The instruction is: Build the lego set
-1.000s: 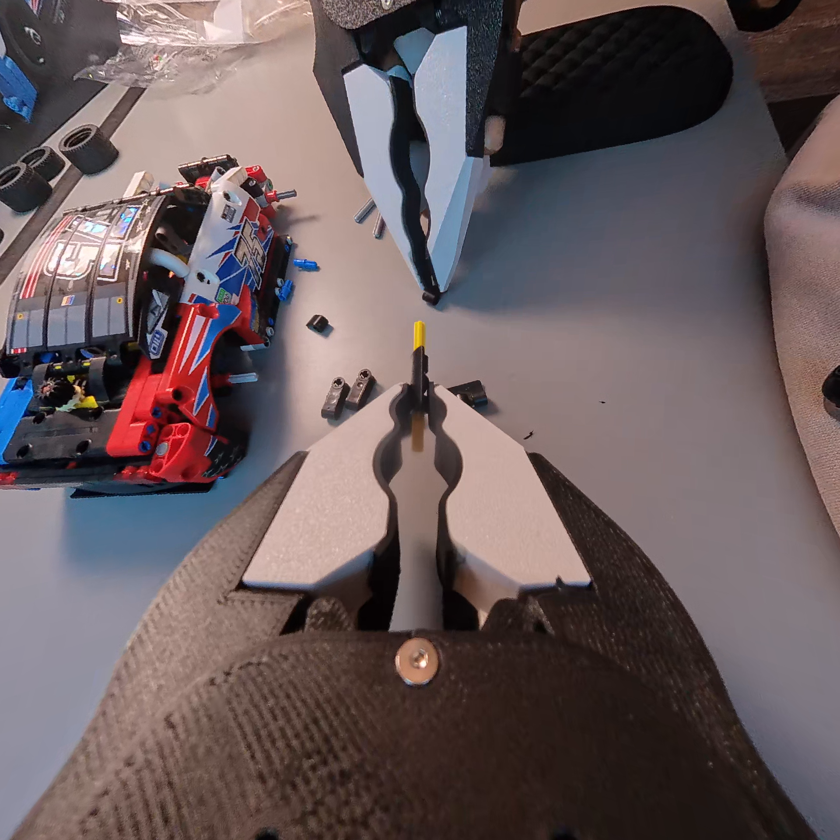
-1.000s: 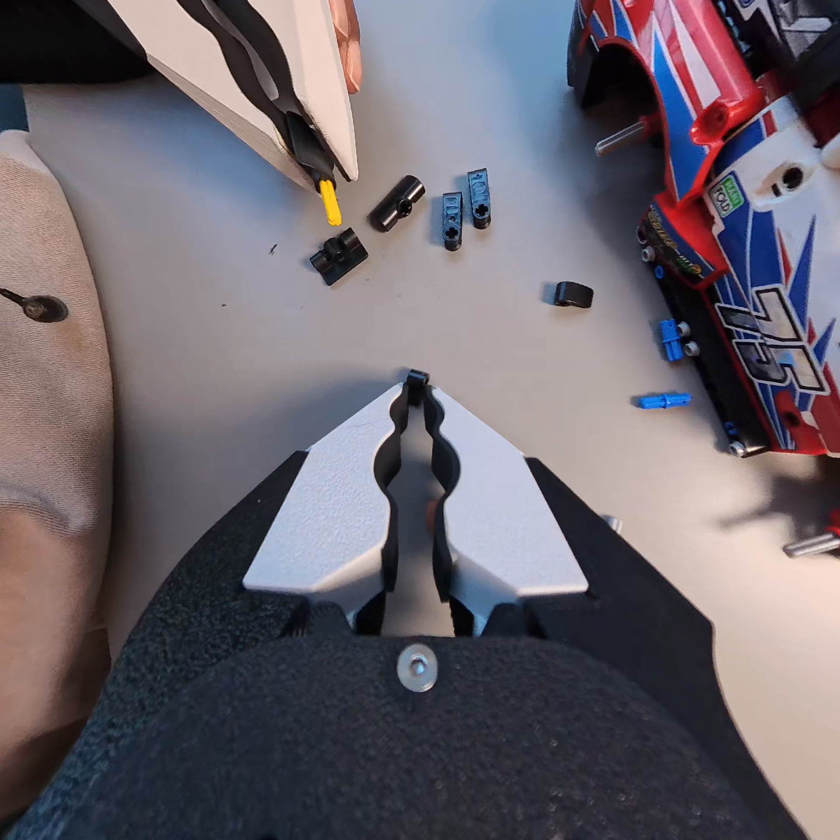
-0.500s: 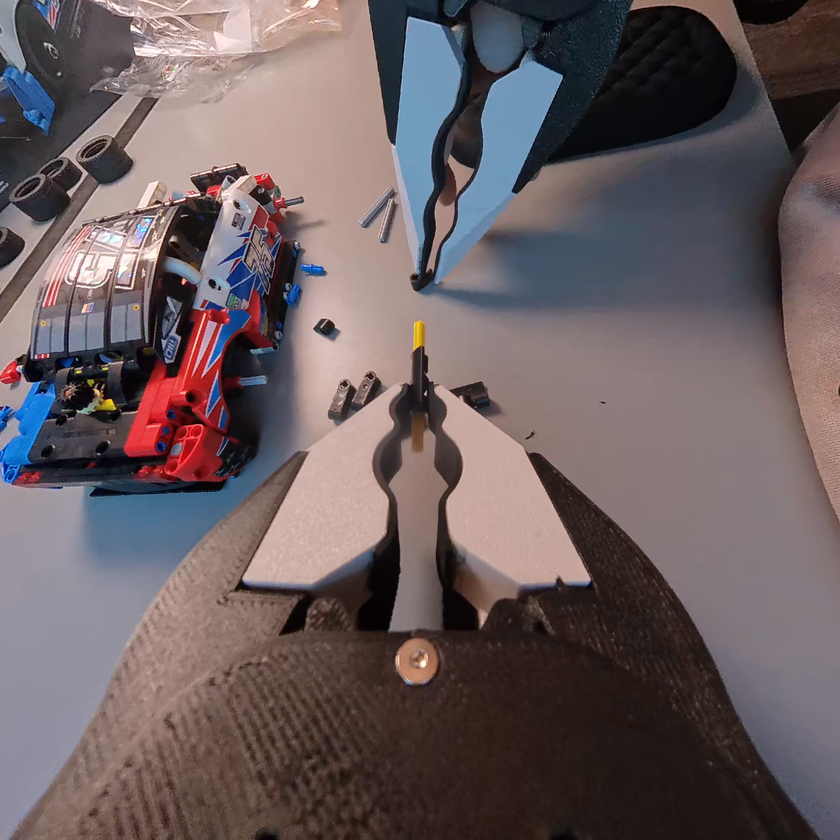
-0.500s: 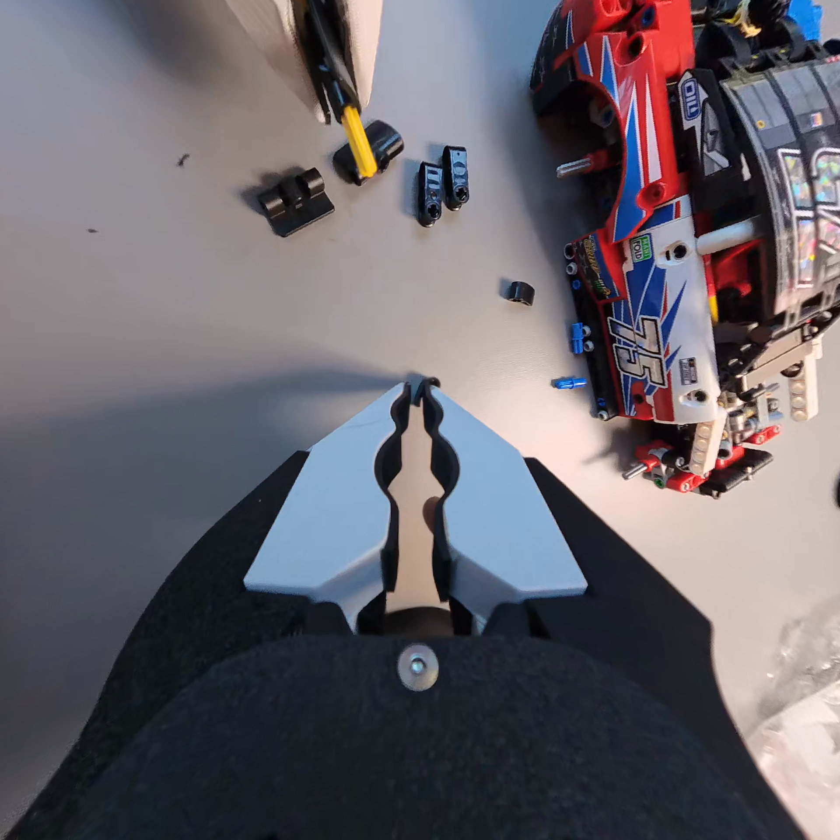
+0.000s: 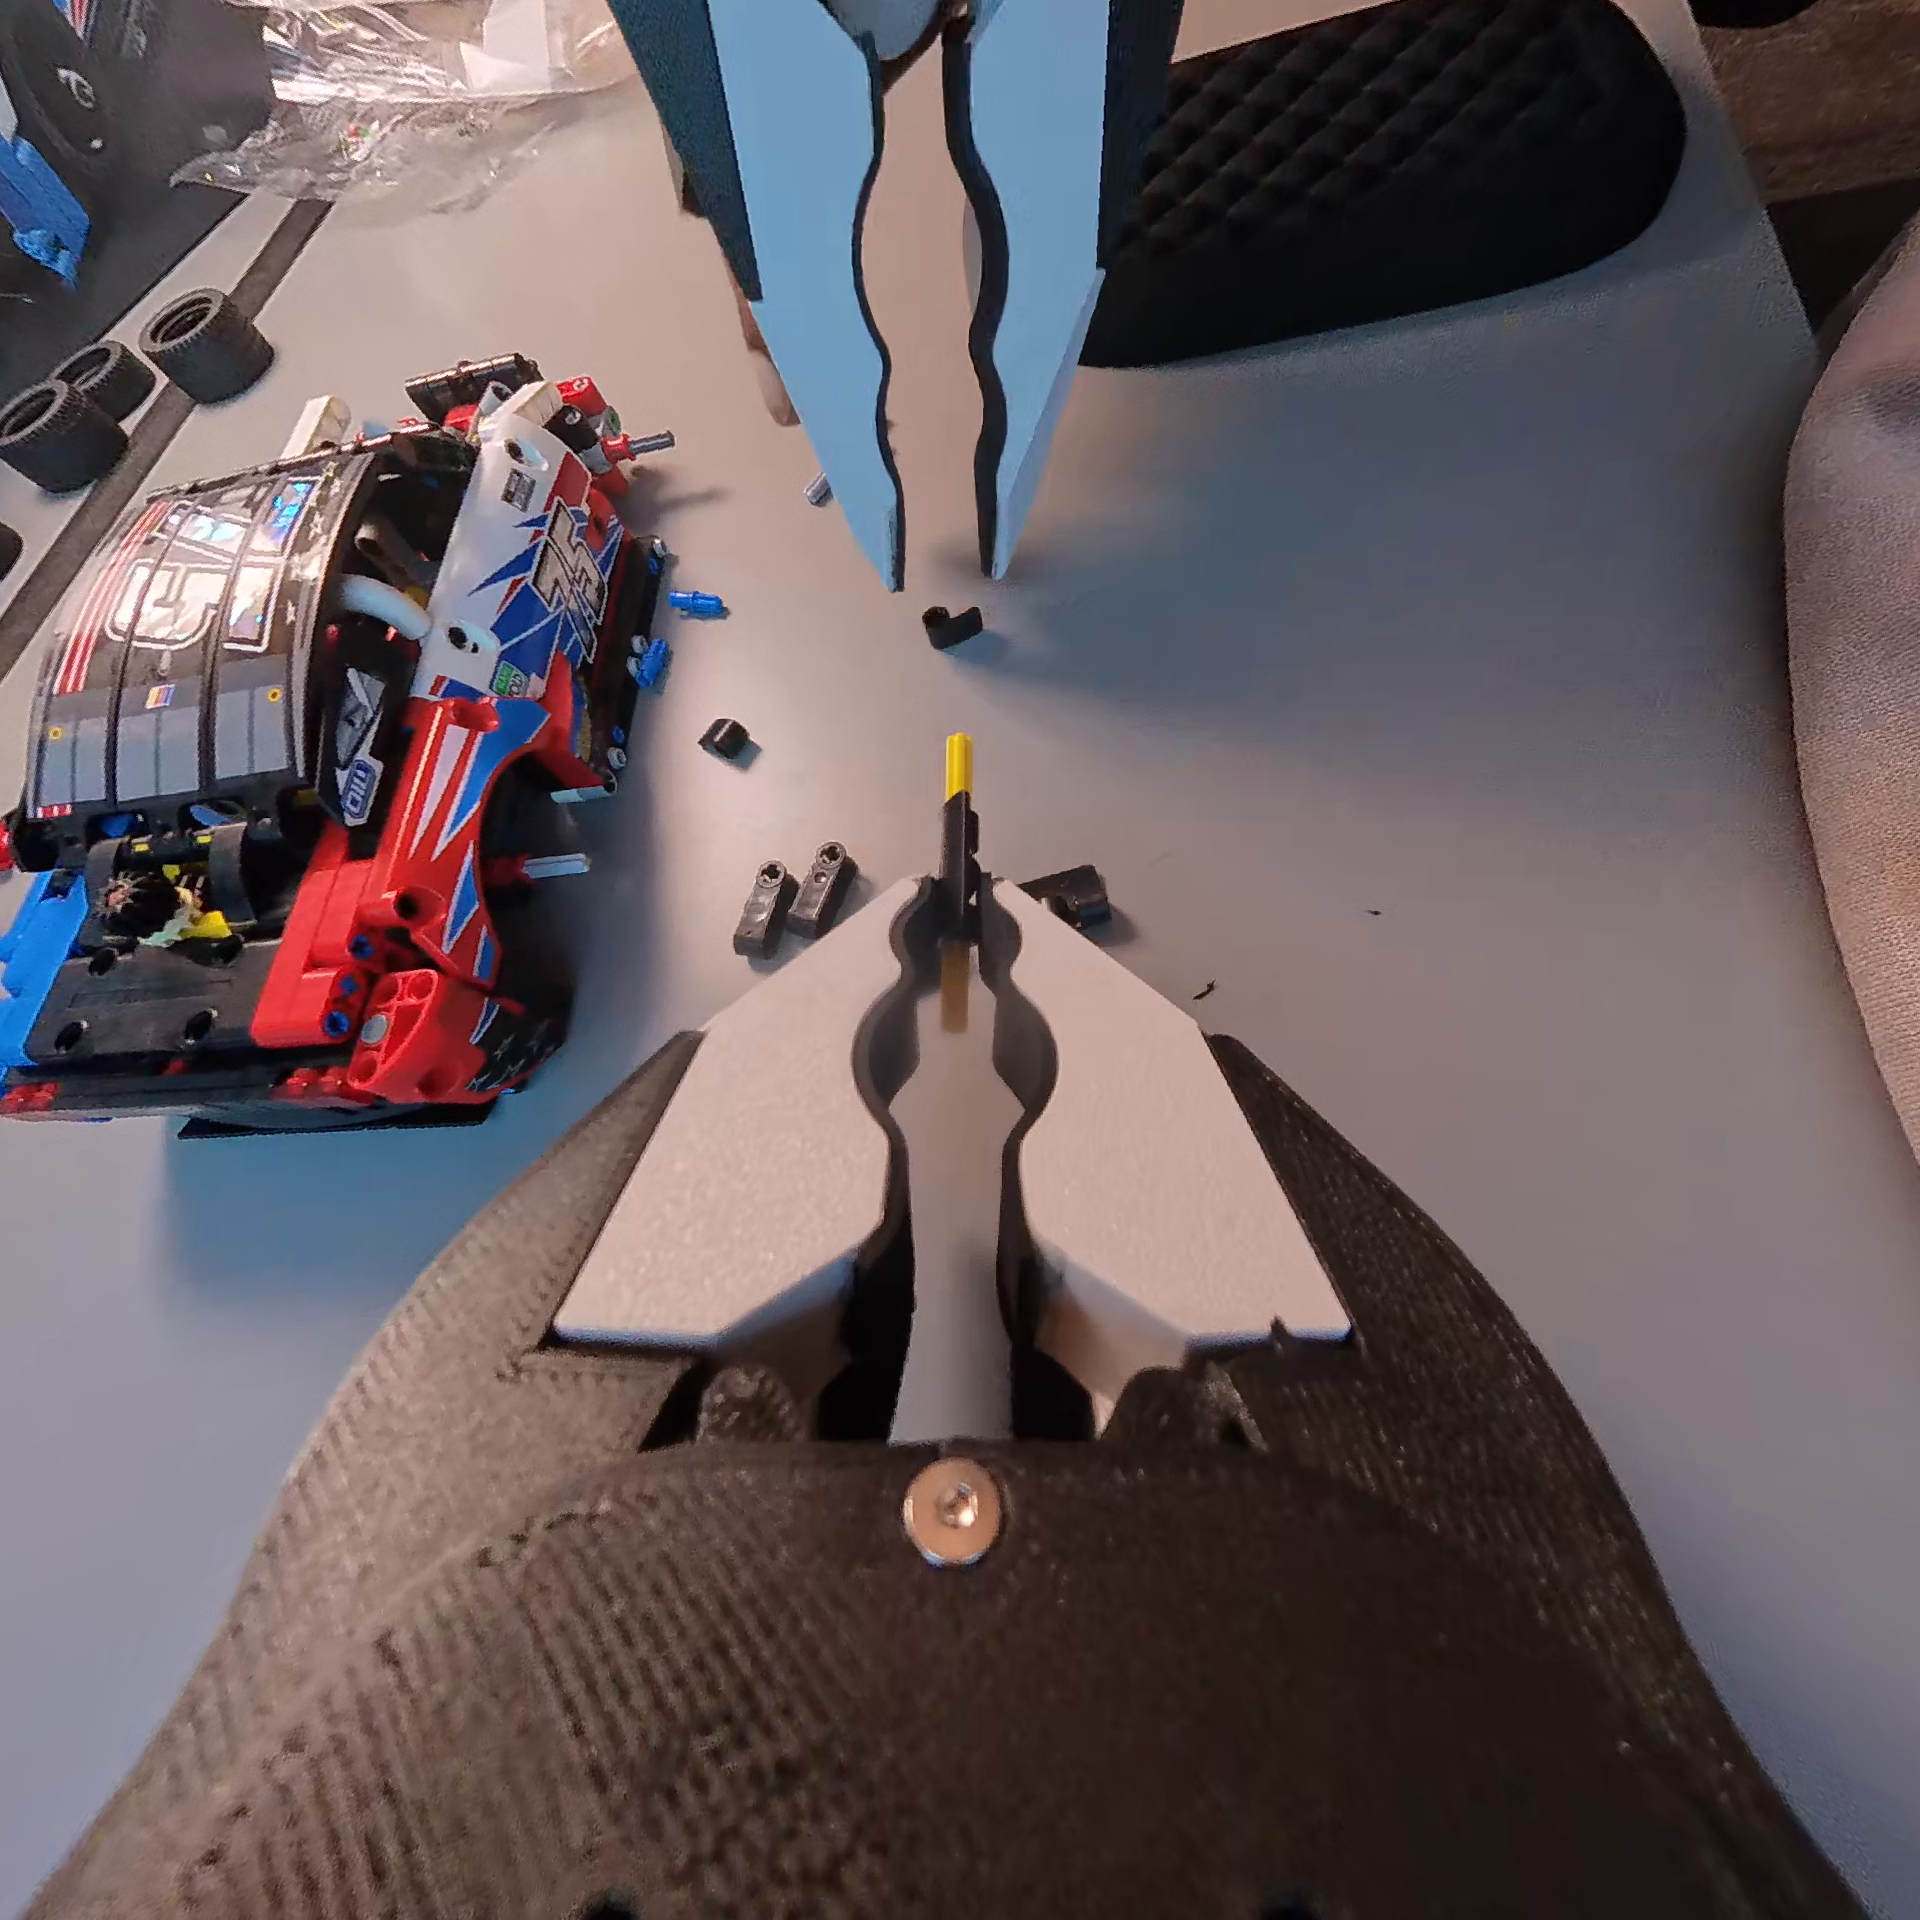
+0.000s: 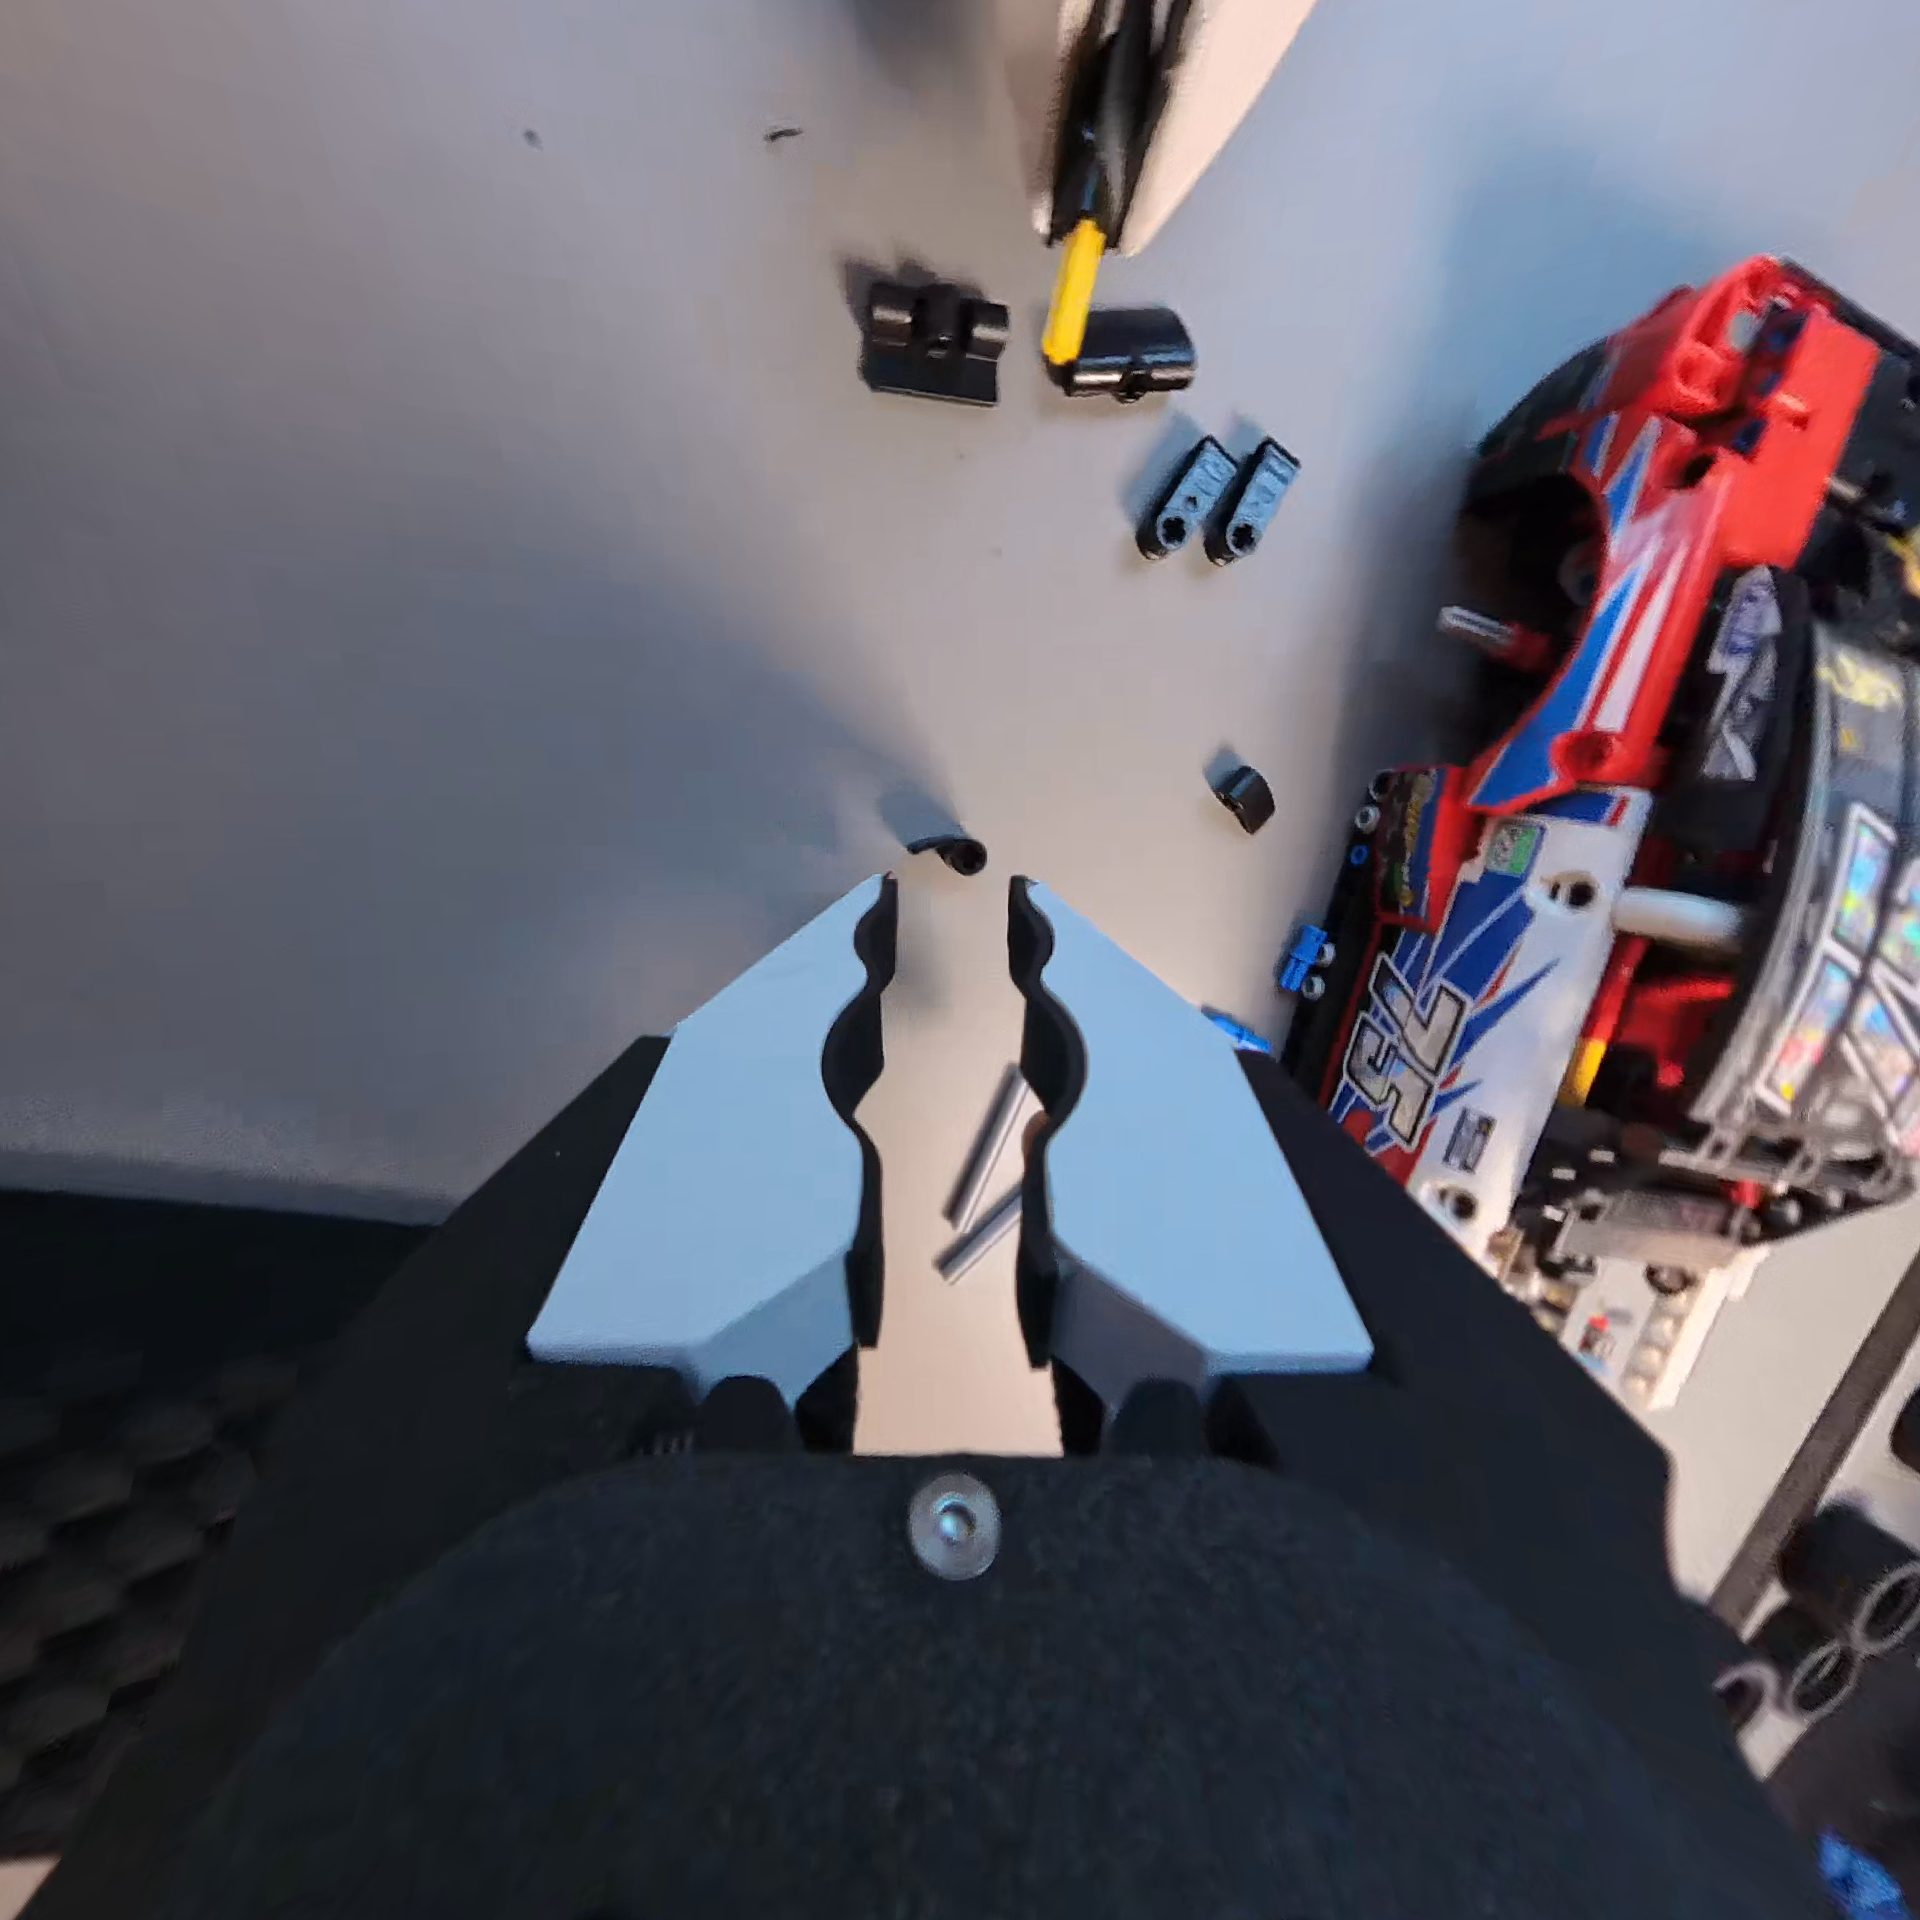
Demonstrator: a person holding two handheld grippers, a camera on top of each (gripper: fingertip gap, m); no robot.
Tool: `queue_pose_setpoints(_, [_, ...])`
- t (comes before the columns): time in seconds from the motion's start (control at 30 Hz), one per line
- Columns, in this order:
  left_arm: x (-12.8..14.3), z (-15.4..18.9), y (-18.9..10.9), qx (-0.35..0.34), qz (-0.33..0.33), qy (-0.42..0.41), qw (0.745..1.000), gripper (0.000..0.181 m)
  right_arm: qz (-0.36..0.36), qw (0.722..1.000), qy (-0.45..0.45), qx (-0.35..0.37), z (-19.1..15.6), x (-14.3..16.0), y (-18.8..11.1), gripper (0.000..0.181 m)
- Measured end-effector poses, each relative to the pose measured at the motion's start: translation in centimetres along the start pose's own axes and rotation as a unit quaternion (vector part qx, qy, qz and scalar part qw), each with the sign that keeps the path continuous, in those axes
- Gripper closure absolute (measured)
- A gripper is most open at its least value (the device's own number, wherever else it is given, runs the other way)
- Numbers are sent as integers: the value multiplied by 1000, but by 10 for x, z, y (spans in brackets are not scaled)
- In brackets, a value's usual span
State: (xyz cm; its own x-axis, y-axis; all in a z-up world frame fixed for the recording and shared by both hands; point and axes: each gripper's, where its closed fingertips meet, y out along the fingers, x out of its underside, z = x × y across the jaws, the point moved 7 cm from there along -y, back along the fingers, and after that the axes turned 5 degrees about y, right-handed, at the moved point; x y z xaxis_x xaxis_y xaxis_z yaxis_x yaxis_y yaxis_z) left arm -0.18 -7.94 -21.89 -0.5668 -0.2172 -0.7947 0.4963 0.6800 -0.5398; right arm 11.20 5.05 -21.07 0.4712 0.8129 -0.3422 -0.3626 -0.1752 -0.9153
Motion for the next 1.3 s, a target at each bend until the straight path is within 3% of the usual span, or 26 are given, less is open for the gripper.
queue_pose_setpoints(0.03, [0, 0, 0, -1, 0, -1, 1000, 176, -9, 1000, -20, -14, 1, -2, 2, 161])
queue_pose_setpoints(0.2, [2, -2, -1, -2, 0, -7, 1000, 176, -41, 995, -67, -64, 6, -8, 12, 158])
queue_pose_setpoints(0.37, [1, -3, -2, 0, 2, -6, 1000, 176, -32, 995, -25, -91, 4, -8, 8, 165])
queue_pose_setpoints(1.03, [2, 0, 2, 12, 5, -14, 1000, 176, -7, 997, 40, -72, -2, 0, 11, 176])
queue_pose_setpoints(1.1, [0, 0, 0, 17, 13, -21, 1000, 176, 30, 995, 78, -59, -2, 4, 11, 176])
queue_pose_setpoints(1.17, [-3, 0, -2, 25, 30, -40, 998, 176, 125, 979, 152, -47, 0, 4, 7, 177])
queue_pose_setpoints(1.3, [-10, -7, -5, 50, 78, -123, 988, 176, 354, 893, 275, -36, 4, -8, -13, 177])
